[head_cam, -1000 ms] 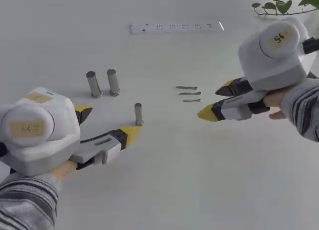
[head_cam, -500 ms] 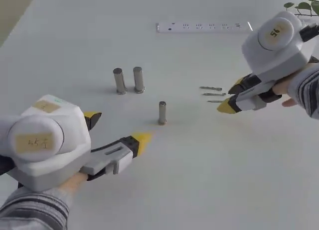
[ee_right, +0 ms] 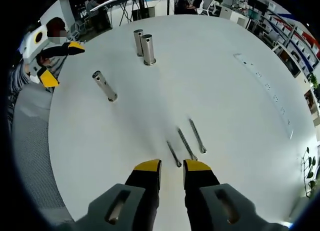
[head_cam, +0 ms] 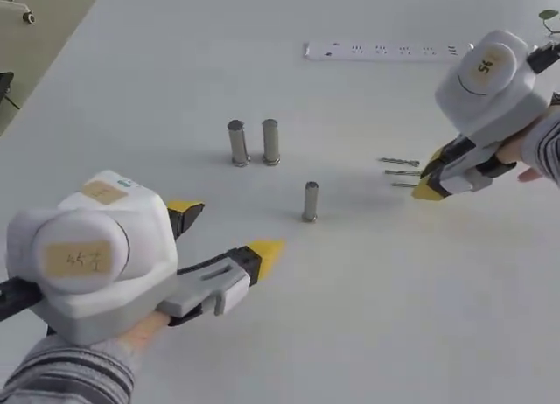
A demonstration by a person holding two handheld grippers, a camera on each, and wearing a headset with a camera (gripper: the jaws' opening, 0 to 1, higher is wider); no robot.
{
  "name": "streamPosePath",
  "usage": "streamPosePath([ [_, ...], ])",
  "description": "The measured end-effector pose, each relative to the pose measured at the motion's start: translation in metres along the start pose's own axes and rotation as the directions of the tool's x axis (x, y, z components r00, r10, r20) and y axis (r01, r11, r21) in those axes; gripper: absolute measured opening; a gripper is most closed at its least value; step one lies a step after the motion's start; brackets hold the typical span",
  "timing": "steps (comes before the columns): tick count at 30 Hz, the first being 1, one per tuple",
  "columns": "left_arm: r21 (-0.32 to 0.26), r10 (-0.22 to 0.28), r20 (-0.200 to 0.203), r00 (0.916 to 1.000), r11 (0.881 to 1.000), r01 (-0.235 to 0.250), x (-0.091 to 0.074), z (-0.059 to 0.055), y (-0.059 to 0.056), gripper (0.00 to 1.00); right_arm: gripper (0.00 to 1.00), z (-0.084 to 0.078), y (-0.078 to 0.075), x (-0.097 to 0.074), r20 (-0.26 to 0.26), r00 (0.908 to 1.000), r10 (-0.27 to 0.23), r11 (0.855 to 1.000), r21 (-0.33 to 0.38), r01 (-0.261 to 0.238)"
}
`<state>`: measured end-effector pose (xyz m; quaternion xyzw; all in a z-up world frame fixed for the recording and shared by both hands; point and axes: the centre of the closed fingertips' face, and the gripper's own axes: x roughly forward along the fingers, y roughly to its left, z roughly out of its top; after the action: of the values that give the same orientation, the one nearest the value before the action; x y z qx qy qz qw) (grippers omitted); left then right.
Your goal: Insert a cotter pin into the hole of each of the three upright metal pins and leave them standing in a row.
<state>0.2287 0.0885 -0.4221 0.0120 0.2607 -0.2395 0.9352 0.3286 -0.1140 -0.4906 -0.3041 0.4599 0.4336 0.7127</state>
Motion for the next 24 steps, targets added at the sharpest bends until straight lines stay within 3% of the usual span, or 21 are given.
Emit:
streamPosePath([
  [7,0.02,-0.019,0.004,0.9998,1.0,0.019,-0.0033,0.0021,-0.003,0.61,0.09,0.0033,-0.0018,0.0026,-0.009,0.9998,0.015,1.0,-0.004,-0.015],
  [20,0.008,-0.047,0.001,0.9989,0.999,0.047,-0.0081,0.0015,-0.0088,0.67,0.02,0.0009,0.0044,-0.0005,-0.062,0.9974,0.037,0.993,-0.108,-0.043],
  [24,0.014,-0.048,-0.008,0.9988,0.999,0.048,-0.0082,0.0002,-0.0096,0.66,0.0,-0.0007,0.0026,-0.0003,-0.057,0.9984,0.004,0.994,-0.111,-0.011],
])
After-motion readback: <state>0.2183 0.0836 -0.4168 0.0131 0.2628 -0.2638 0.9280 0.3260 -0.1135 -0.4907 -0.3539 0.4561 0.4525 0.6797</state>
